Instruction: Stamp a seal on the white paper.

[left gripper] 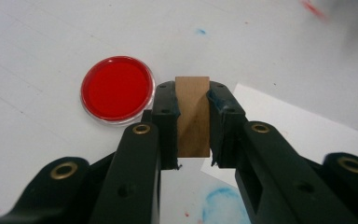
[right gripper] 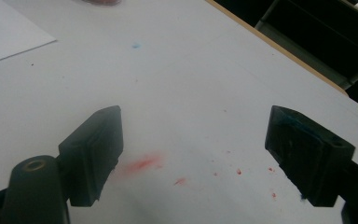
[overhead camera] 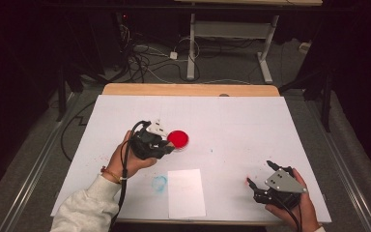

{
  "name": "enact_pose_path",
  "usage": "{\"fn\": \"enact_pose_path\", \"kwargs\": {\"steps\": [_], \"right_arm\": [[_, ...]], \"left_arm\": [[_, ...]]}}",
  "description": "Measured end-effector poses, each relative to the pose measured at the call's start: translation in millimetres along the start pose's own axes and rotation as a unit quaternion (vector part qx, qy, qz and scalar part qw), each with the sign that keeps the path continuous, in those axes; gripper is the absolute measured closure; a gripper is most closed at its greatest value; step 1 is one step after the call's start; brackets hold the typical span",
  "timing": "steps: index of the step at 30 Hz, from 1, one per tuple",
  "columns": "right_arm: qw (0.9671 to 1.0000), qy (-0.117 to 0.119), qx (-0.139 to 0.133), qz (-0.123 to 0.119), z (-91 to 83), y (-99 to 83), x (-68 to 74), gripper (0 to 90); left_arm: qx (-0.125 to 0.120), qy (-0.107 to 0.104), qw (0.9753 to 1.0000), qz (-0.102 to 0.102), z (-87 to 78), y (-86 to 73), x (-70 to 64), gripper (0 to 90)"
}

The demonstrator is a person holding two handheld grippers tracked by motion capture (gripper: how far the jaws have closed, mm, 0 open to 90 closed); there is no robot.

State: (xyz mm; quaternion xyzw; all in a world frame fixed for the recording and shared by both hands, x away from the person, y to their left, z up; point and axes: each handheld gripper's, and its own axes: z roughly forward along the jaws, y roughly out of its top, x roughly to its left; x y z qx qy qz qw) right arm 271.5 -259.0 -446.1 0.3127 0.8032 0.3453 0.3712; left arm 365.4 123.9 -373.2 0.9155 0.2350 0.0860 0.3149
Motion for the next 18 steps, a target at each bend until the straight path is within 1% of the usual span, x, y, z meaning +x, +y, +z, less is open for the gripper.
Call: {"fn": "enact_pose_path", "kwargs": {"steps": [2, 3, 5, 9, 14, 16, 17, 18], "right_arm": [[1.0000, 0.000, 0.000, 0.000, -0.2, -0.1, 0.4, 19.7], [1.0000, 0.000, 0.001, -0.001, -0.3, -0.1, 0.6, 19.7], [1.0000, 0.000, 0.001, 0.000, -0.1, -0.3, 0.7, 19.7], [1.0000, 0.000, 0.004, -0.003, 0.2, -0.3, 1.8, 19.7], [1.0000, 0.001, 0.004, -0.006, 0.3, -0.2, 3.1, 19.7], [1.0000, 0.001, 0.005, -0.005, 0.3, -0.3, 3.0, 19.7], [1.0000, 0.001, 0.005, -0.005, 0.4, -0.3, 3.0, 19.7], [1.0000, 0.001, 0.005, -0.006, 0.4, -0.3, 3.0, 19.7]], "left_arm": [[0.006, -0.003, 0.9999, 0.011, -0.5, -2.3, -4.9, 73.8], [0.005, -0.004, 0.9999, 0.014, -0.4, -3.5, -7.6, 73.8], [0.000, -0.008, 0.9999, 0.014, -0.1, -5.9, -12.7, 73.8], [0.010, -0.022, 0.9992, 0.031, 4.5, -9.6, -23.3, 73.8], [0.009, -0.040, 0.9986, 0.035, 12.6, -13.9, -32.8, 73.7], [0.020, -0.046, 0.9975, 0.049, 17.5, -14.9, -36.2, 73.7], [0.026, -0.048, 0.9972, 0.052, 20.4, -15.3, -38.5, 73.7], [0.035, -0.051, 0.9963, 0.060, 23.4, -15.5, -40.4, 73.8]]}}
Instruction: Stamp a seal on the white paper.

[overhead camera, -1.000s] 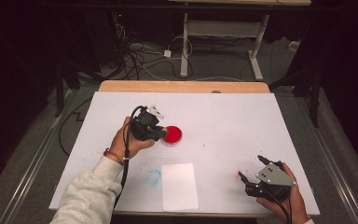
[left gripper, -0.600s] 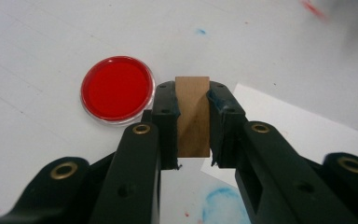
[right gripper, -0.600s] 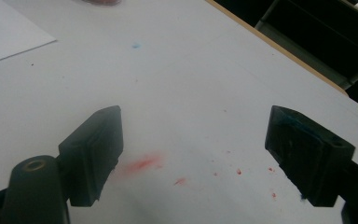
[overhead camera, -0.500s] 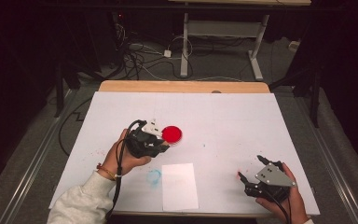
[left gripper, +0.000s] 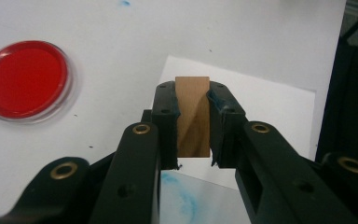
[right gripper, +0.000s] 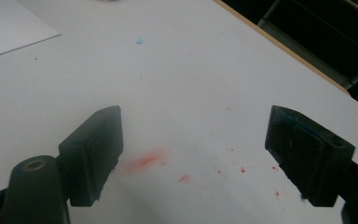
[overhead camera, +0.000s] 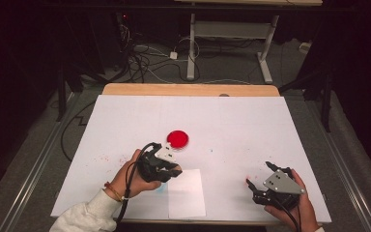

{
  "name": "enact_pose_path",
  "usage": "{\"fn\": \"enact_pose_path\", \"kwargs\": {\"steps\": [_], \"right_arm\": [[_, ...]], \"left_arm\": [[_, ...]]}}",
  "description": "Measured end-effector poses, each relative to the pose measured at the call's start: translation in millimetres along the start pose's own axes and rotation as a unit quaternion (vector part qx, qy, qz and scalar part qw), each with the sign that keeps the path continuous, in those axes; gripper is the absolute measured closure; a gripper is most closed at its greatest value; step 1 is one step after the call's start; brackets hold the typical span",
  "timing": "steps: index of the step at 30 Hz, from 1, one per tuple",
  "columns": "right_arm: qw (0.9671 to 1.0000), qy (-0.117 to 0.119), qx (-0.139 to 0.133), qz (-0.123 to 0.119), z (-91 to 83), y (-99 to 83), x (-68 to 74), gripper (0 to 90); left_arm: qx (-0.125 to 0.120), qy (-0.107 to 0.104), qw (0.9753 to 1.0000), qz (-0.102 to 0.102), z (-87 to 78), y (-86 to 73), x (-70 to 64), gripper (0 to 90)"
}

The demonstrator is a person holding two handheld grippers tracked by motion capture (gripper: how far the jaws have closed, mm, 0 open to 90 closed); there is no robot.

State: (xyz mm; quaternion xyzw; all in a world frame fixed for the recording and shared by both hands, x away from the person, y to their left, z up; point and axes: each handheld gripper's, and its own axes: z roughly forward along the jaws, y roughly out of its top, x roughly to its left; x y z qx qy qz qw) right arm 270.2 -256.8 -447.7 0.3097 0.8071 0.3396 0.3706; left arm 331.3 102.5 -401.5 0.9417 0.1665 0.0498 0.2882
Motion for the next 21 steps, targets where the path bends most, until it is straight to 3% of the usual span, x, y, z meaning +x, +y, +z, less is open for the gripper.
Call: {"fn": "enact_pose_path", "kwargs": {"steps": [7, 21], "right_arm": [[1.0000, 0.002, 0.001, -0.003, 0.3, -0.2, 0.4, 19.7], [1.0000, 0.002, 0.004, -0.004, 1.0, -0.5, 1.2, 19.7]], "left_arm": [[0.032, -0.022, 0.9990, 0.024, 21.3, 1.5, -9.1, 73.7], [0.072, -0.043, 0.9957, 0.038, 53.3, -0.7, -12.1, 73.7]]}}
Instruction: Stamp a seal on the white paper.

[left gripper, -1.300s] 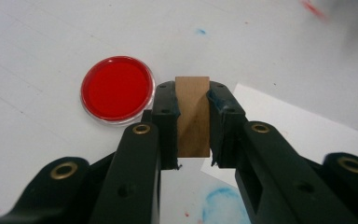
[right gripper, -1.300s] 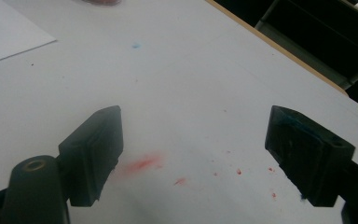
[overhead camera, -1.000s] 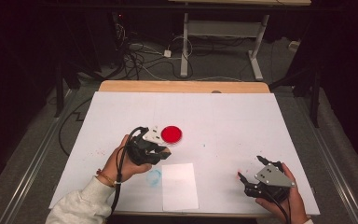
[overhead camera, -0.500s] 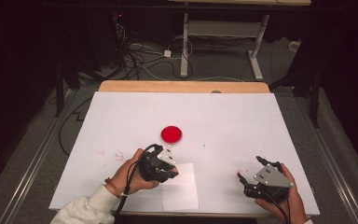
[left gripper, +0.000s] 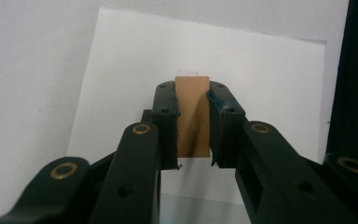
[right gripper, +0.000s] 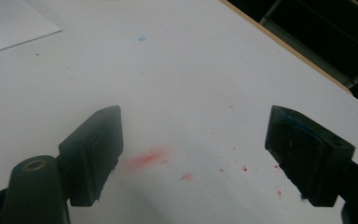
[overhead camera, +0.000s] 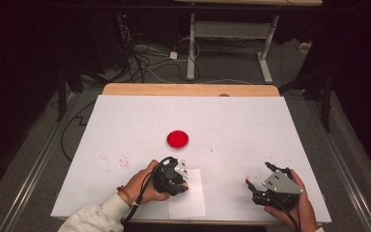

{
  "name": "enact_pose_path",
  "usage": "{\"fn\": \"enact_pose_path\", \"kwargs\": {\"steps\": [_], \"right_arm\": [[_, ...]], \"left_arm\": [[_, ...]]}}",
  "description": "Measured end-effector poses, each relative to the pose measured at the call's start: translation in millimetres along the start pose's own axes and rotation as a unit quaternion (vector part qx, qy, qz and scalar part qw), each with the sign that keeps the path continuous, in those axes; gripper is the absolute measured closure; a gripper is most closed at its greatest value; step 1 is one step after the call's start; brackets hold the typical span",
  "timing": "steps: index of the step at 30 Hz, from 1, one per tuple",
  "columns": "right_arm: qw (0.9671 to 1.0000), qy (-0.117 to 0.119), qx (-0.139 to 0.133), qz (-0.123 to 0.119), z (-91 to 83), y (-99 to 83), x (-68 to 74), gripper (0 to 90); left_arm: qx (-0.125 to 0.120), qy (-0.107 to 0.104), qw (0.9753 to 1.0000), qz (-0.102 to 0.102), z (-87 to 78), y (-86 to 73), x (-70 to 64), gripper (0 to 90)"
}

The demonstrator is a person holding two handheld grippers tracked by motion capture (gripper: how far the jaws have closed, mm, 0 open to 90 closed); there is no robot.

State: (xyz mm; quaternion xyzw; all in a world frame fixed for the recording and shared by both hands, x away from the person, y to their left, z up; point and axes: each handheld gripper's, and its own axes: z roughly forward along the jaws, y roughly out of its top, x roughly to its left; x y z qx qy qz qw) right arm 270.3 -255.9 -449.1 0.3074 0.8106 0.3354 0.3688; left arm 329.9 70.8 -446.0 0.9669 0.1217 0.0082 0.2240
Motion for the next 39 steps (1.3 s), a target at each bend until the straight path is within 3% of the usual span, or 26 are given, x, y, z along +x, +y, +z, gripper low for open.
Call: {"fn": "enact_pose_path", "kwargs": {"steps": [5, 18, 39], "right_arm": [[1.0000, 0.000, 0.001, 0.001, 0.0, -0.2, -0.1, 19.7], [1.0000, 0.001, 0.003, -0.003, 0.4, -0.1, 1.0, 19.7], [1.0000, 0.004, 0.005, -0.004, 2.4, 0.3, 2.1, 19.7]], "left_arm": [[0.009, -0.003, 1.0000, 0.004, 4.9, 0.2, 0.3, 73.8], [0.019, -0.020, 0.9995, -0.014, 7.9, 2.8, 5.2, 73.8], [0.029, -0.014, 0.9994, -0.013, 8.8, 5.6, 3.4, 73.8]]}}
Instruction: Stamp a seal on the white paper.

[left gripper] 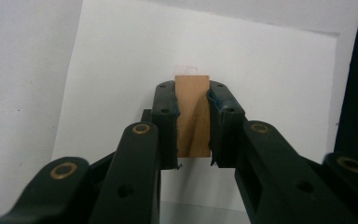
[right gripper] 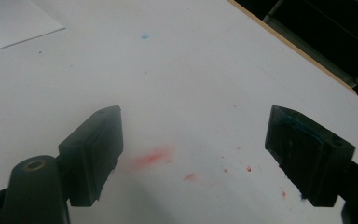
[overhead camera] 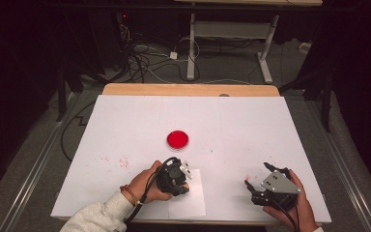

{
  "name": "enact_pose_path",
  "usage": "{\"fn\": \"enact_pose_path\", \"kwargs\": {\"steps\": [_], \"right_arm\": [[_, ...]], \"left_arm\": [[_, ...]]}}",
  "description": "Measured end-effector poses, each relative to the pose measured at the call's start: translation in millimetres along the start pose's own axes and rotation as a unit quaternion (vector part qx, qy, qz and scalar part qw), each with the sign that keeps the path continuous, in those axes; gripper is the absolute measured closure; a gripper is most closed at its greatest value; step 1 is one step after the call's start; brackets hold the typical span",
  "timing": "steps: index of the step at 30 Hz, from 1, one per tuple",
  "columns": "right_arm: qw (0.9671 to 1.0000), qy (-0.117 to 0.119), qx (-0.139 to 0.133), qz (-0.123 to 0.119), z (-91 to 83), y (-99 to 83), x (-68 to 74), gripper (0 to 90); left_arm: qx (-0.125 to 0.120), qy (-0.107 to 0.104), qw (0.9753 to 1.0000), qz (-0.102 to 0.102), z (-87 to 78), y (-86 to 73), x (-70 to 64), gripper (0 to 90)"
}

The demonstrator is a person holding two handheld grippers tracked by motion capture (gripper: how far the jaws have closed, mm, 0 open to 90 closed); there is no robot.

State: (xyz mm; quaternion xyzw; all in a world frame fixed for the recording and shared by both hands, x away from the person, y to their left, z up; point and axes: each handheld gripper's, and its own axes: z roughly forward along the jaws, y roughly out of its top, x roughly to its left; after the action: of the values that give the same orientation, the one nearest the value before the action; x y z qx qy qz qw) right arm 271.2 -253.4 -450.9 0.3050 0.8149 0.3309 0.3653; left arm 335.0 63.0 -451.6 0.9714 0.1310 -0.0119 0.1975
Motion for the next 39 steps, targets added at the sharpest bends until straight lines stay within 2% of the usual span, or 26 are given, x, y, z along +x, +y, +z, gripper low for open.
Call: {"fn": "enact_pose_path", "kwargs": {"steps": [18, 27, 34, 39], "right_arm": [[1.0000, 0.000, 0.002, -0.001, 0.9, 0.0, -0.8, 19.7], [1.0000, 0.000, 0.005, 0.000, 3.5, 0.8, -1.4, 19.7], [1.0000, -0.002, 0.007, 0.000, 1.5, -0.4, -0.9, 19.7], [1.0000, -0.004, 0.005, 0.001, -0.6, -0.6, -1.1, 19.7]], "left_arm": [[-0.003, 0.001, 1.0000, -0.001, 0.6, -1.0, -0.3, 73.7], [-0.005, -0.005, 1.0000, 0.000, 0.7, -1.4, 1.4, 73.7], [-0.002, 0.003, 1.0000, 0.004, 0.3, -0.7, -0.7, 73.7], [-0.010, 0.007, 0.9999, -0.002, -2.7, -3.4, 0.6, 73.7]]}}
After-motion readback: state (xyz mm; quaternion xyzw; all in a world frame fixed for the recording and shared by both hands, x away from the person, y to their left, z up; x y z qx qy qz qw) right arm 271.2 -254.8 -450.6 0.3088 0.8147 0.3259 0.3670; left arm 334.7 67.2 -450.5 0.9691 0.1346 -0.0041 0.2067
